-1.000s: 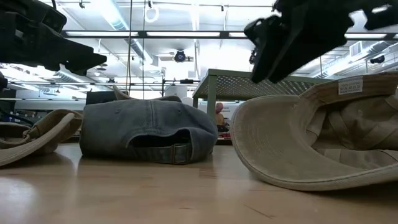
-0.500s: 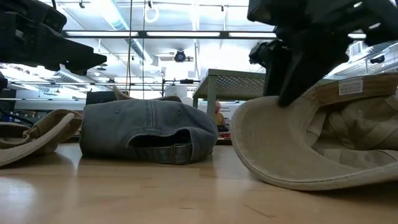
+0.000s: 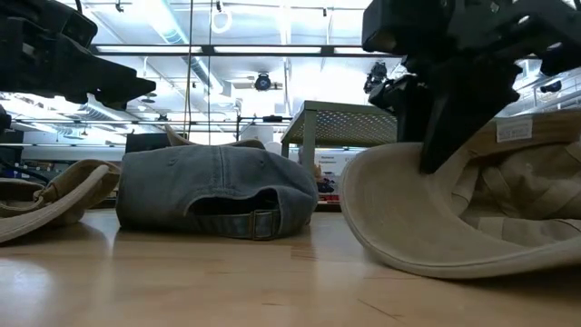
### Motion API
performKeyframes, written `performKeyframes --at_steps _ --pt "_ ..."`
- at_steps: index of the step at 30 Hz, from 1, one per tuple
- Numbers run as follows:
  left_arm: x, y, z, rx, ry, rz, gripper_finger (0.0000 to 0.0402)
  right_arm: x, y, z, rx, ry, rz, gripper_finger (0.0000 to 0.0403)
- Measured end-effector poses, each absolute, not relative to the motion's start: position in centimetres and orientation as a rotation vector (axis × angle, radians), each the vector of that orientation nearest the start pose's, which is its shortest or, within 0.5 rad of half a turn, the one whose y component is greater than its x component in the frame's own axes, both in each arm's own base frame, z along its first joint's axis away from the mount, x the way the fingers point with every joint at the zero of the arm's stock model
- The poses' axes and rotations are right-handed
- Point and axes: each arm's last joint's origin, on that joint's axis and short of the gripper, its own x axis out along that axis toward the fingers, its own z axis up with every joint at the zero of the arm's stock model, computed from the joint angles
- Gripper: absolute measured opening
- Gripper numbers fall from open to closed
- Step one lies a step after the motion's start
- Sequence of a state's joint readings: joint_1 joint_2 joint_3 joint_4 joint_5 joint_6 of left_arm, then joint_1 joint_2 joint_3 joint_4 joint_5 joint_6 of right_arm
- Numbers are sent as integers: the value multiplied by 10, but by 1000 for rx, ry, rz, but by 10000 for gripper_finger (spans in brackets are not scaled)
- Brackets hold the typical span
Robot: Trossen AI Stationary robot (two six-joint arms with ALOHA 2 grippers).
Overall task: Stack caps on shelf
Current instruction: Put the bottom right brown cap on the shelf
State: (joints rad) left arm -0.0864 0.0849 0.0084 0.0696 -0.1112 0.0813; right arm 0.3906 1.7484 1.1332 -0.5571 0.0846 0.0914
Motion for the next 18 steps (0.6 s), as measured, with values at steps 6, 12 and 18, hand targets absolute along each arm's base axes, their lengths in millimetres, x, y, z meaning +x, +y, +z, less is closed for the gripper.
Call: performKeyframes --at_steps 6,12,18 --pt "102 -6 166 82 8 25 238 315 126 181 -218 1153 286 53" --pt "102 -6 166 82 8 24 238 319 124 190 -241 1109 311 12" --pt "102 -6 166 82 7 25 238 326 129 203 -318 1016 331 8"
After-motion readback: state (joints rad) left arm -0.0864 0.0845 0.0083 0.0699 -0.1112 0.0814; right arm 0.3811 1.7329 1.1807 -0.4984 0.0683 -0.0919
